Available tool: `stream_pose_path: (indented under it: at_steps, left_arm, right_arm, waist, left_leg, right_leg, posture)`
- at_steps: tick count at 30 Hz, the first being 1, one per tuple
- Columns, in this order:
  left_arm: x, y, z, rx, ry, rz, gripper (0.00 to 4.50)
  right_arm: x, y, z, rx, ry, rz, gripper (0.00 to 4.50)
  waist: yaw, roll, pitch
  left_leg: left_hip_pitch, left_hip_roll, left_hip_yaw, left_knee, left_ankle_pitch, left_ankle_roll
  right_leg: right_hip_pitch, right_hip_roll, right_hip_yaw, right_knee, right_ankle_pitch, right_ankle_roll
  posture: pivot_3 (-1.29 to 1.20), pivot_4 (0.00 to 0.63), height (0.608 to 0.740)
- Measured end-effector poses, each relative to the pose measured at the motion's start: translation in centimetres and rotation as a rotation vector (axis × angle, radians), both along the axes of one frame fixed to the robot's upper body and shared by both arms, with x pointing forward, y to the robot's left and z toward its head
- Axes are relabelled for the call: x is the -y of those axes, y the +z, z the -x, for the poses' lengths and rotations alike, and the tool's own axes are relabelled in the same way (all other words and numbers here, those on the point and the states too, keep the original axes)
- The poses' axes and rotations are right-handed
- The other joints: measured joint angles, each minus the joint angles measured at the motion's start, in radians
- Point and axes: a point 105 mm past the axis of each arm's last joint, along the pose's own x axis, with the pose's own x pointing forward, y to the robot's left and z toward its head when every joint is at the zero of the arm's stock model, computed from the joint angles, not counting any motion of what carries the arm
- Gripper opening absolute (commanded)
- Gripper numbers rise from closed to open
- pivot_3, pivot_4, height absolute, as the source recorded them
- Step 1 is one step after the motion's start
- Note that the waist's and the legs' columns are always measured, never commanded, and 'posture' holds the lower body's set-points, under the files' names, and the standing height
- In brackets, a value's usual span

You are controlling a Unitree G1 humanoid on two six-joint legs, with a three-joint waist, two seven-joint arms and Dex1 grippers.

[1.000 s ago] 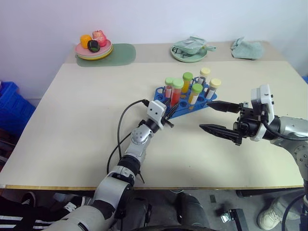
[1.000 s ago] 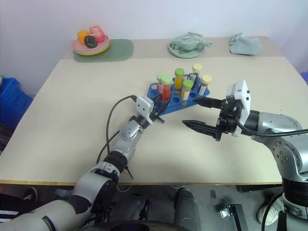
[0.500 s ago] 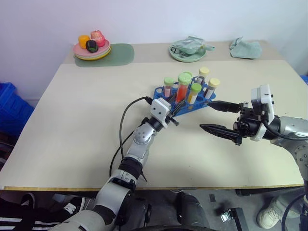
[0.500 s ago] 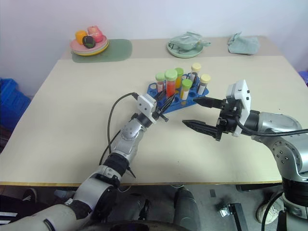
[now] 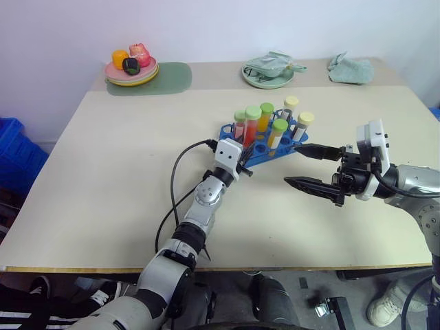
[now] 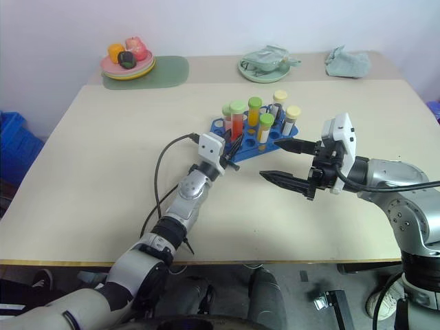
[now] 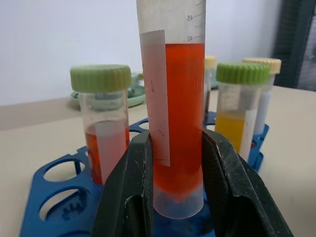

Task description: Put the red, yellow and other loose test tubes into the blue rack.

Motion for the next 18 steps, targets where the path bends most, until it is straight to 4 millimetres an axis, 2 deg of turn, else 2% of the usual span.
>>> stream_pose_path:
  at_steps: [10,18]
  left_arm:
    - [0.7,-0.3,0.9,0.013,-0.009,-0.013,0.78]
    - [0.3,-0.6,1.4,0.022,0.045,-0.002,0.78]
  right_arm:
    - [0.0,0.0,0.0,0.002,-0.002,0.0,4.5]
    - [0.0,0.0,0.0,0.005,-0.001,0.005,4.5]
  waist:
    - [0.0,0.0,0.0]
    - [0.0,0.0,0.0]
  left_leg:
    - [0.0,0.0,0.0,0.0,0.0,0.0]
    - [0.0,0.0,0.0,0.0,0.0,0.0]
  right_leg:
    - [0.0,0.0,0.0,0.0,0.0,0.0]
    - [0.0,0.0,0.0,0.0,0.0,0.0]
  posture:
    - [0.0,0.15,0.74]
    - [0.0,0.15,0.74]
